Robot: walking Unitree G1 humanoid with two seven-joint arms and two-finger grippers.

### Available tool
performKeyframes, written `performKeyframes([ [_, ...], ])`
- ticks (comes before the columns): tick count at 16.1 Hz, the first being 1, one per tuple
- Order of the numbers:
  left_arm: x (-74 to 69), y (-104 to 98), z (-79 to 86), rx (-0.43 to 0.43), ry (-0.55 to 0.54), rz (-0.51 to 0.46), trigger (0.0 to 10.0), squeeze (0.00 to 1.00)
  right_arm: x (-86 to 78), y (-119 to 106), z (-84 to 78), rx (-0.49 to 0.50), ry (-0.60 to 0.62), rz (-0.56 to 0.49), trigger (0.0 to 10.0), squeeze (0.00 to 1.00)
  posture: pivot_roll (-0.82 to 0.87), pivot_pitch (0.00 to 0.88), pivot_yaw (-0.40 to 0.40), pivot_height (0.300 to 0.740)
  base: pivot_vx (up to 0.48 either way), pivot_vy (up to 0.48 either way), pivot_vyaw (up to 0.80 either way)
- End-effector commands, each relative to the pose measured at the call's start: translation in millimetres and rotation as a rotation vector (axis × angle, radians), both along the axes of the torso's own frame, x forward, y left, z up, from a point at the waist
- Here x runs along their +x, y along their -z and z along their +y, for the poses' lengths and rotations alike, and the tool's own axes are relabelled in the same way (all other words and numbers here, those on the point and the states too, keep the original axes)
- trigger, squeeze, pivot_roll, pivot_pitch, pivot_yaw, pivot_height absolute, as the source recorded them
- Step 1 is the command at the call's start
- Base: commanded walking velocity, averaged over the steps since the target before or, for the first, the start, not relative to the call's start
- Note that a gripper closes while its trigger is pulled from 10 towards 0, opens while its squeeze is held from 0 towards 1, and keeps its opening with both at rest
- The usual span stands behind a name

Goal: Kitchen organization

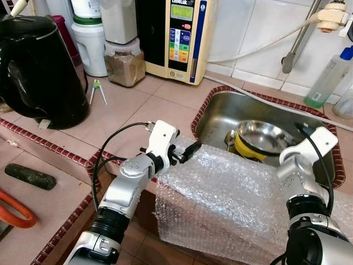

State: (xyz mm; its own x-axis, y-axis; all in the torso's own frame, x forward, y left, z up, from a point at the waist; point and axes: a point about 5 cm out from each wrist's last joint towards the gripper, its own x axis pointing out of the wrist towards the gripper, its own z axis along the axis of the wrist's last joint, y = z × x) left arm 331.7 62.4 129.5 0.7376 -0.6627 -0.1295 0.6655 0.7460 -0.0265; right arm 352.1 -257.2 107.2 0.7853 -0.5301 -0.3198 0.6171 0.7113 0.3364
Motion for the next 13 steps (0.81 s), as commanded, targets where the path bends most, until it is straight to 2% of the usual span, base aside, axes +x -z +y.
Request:
performKeyframes([
  [1, 1.8, -10, -6.6, 0.009, 0.031, -0.028, 10.0, 1.0, 1.4, -2, -3.4, -0.014, 0.024, 0.016, 0.0, 0.0, 0.04, 0.056, -0.004, 0.74, 0.0, 0.0, 0.0],
  [2, 3.1, -13, -7.5, 0.004, 0.024, -0.04, 10.0, 1.0, 0.6, 3, -1.5, -0.012, 0.018, 0.038, 0.0, 0.0, 0.05, 0.056, -0.003, 0.74, 0.0, 0.0, 0.0],
  [3, 5.5, -16, -8.2, -0.003, 0.009, -0.055, 10.0, 1.0, 0.0, 7, 1.7, -0.004, 0.006, 0.051, 3.8, 0.13, 0.05, 0.054, -0.003, 0.74, 0.0, 0.0, 0.0],
  [4, 7.6, -19, -8.4, -0.01, -0.003, -0.06, 10.0, 1.0, -0.4, 11, 4.0, 0.0, -0.001, 0.058, 7.3, 1.0, 0.05, 0.054, -0.003, 0.74, 0.0, 0.0, 0.0],
  [5, 10.3, -22, -8.8, -0.016, -0.019, -0.071, 10.0, 1.0, -1.3, 14, 6.5, 0.004, -0.007, 0.061, 10.0, 1.0, 0.05, 0.053, -0.003, 0.74, 0.0, 0.0, 0.0],
  [8, 11.1, -23, -9.0, -0.015, -0.022, -0.068, 10.0, 1.0, -2.3, 18, 8.3, 0.009, -0.007, 0.072, 10.0, 1.0, 0.04, 0.05, -0.001, 0.74, 0.0, 0.0, 0.0],
  [11, 11.2, -21, -4.6, -0.023, -0.055, -0.074, 10.0, 1.0, -0.1, 14, 7.6, -0.011, -0.037, 0.036, 10.0, 1.0, 0.04, 0.046, -0.006, 0.74, 0.0, 0.0, 0.0],
  [12, 12.5, -24, -0.4, -0.04, -0.091, -0.09, 10.0, 1.0, 2.7, 9, 10.0, -0.048, -0.074, 0.014, 10.0, 1.0, 0.04, 0.043, -0.011, 0.74, 0.0, 0.0, 0.0],
  [13, 14.3, -28, 5.6, -0.061, -0.137, -0.114, 10.0, 1.0, 7.4, 1, 16.6, -0.147, -0.158, -0.012, 10.0, 1.0, 0.04, 0.039, -0.013, 0.74, 0.0, 0.0, 0.0],
])
